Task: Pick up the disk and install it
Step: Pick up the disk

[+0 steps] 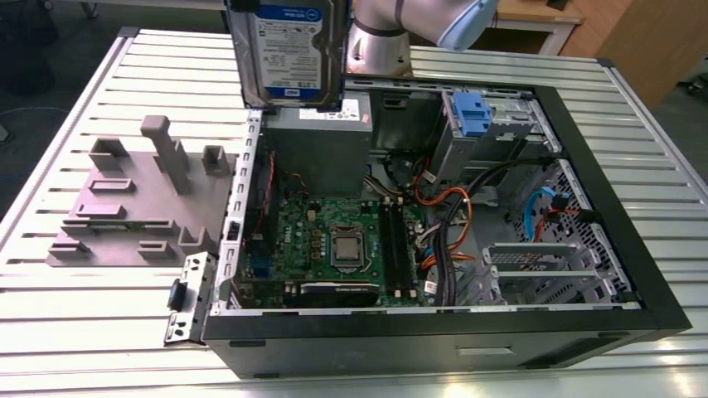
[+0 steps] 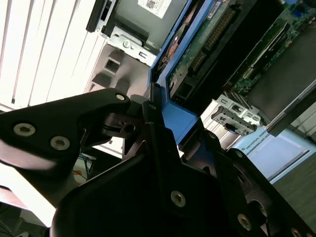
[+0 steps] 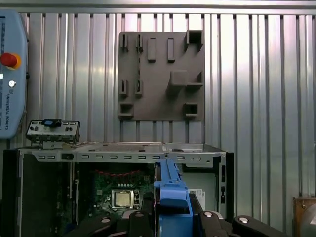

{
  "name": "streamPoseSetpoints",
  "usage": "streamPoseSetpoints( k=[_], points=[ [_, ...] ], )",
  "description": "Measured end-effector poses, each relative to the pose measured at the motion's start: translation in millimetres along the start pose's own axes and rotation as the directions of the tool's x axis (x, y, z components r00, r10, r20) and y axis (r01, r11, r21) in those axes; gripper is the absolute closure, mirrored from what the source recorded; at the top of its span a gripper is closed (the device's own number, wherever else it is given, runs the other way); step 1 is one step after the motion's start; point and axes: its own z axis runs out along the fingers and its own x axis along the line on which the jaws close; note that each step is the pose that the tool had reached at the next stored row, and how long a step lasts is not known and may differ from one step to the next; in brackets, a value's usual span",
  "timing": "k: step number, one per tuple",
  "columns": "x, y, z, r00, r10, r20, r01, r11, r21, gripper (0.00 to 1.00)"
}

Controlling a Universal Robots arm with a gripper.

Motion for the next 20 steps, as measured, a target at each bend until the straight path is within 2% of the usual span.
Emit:
streamPoseSetpoints(
  k=[13,20],
  points=[
    [-0.2,-36.9,-1.0,1.0000,0.000,0.0000,0.000,1.0000,0.0000,0.64],
    [-0.3,-44.2,-1.2,1.0000,0.000,0.0001,0.000,1.0000,0.0000,0.64]
  ],
)
